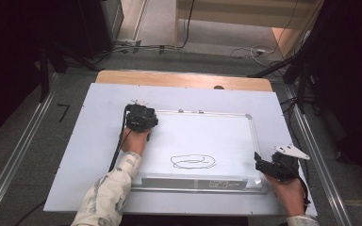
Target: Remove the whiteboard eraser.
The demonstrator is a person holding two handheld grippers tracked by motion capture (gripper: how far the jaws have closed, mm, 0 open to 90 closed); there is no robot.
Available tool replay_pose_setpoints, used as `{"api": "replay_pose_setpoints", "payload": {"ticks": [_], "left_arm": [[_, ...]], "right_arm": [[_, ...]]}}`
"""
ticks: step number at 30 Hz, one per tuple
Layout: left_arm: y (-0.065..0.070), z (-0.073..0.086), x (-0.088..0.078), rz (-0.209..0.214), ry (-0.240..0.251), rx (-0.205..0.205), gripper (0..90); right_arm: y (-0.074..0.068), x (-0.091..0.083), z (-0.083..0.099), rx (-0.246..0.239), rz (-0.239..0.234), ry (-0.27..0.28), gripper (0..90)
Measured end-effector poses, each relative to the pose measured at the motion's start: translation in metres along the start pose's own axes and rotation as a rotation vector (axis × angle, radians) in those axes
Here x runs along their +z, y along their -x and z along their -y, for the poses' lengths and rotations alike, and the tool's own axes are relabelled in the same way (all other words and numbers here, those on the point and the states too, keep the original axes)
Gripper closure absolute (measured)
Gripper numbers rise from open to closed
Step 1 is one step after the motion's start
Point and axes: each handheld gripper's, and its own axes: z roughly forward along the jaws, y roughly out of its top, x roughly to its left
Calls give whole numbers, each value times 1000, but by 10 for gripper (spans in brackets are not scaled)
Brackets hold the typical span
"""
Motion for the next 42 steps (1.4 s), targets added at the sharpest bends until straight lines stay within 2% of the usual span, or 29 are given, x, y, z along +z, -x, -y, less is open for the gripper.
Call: {"api": "replay_pose_setpoints", "payload": {"ticks": [11, 14, 17, 23, 29, 32, 42], "left_arm": [[2, 1, -4, 9, 8, 25, 406], [3, -1, -12, 0, 46, 43, 407], [5, -6, -27, 19, 95, 37, 405], [8, -5, -49, 57, 110, 45, 405], [12, -1, -62, 91, 125, 53, 405], [15, 1, -64, 96, 126, 65, 405], [18, 9, -69, 110, 125, 52, 405]], "right_arm": [[0, 0, 0, 4, 4, -1, 149], [1, 0, 0, 5, 3, -1, 148], [1, 0, 0, 5, 4, -1, 148], [0, -1, 0, 5, 5, 0, 148], [0, 0, 0, 0, 2, 0, 148], [0, 0, -1, 3, 3, 0, 148], [0, -1, 0, 3, 5, -3, 148]]}}
